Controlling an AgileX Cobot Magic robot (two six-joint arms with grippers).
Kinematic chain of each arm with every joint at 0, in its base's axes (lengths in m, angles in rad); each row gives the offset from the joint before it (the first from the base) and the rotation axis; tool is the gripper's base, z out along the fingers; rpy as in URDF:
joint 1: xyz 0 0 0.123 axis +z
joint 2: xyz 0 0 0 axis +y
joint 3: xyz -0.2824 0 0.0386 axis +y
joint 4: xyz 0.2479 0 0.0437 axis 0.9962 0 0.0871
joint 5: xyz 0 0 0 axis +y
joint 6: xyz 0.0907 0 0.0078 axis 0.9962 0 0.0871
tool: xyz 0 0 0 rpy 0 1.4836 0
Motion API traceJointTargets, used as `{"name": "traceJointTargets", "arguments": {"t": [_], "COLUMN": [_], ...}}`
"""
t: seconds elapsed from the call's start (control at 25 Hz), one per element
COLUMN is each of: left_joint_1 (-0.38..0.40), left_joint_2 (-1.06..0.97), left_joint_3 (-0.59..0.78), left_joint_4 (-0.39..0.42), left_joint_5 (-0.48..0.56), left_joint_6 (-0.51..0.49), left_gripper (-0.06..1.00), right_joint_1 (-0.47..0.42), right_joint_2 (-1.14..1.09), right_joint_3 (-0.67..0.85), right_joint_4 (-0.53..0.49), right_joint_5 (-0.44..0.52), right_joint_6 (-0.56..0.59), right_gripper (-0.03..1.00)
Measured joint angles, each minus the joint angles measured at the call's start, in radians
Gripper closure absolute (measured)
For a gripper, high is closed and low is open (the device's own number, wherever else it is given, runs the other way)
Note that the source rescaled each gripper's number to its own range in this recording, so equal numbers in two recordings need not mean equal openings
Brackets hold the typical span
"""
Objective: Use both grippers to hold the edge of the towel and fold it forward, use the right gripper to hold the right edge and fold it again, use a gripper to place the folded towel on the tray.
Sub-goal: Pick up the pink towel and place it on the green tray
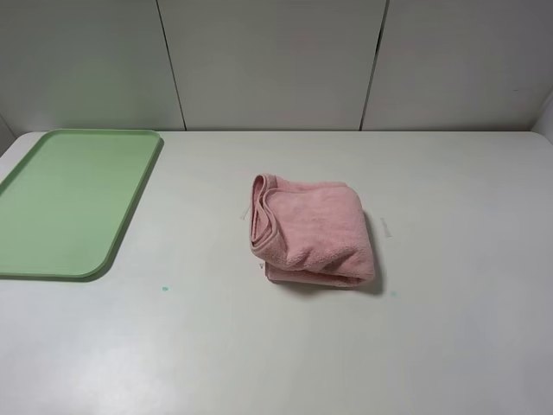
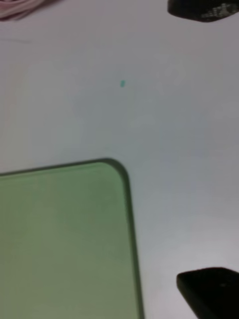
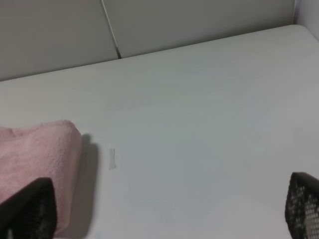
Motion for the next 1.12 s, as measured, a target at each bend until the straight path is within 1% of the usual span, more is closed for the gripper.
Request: {"name": "traceJointTargets", "arguments": {"t": [0.2, 0.48, 0.6, 0.92, 1.04, 1.12], "left_joint_1": [0.000, 0.000, 0.000, -0.005, -0.070, -0.137], "left_joint_2": [0.057, 0.313, 0.422, 0.709, 0.810, 0.877], "left_joint_3": [-0.016, -0.086, -0.122, -0.191, -0.203, -0.212], "left_joint_4": [-0.024, -0.092, -0.115, -0.247, -0.259, -0.275], "left_joint_5": [-0.029, -0.064, -0.083, -0.138, -0.189, -0.251], "left_joint_6": [-0.014, -0.017, -0.001, 0.058, 0.067, 0.069], "left_gripper": [-0.04, -0.04, -0.04, -0.04, -0.04, -0.04], "right_joint_1": [0.000, 0.000, 0.000, 0.000, 0.000, 0.000], "right_joint_2": [0.000, 0.000, 0.000, 0.000, 0.000, 0.000], "right_joint_3": [0.000, 0.000, 0.000, 0.000, 0.000, 0.000], "right_joint_4": [0.000, 0.000, 0.000, 0.000, 0.000, 0.000], "right_joint_5": [0.000, 0.000, 0.000, 0.000, 0.000, 0.000], "right_joint_6": [0.000, 0.000, 0.001, 0.001, 0.001, 0.001], "right_gripper": [-0.03, -0.03, -0.03, -0.03, -0.03, -0.03]}}
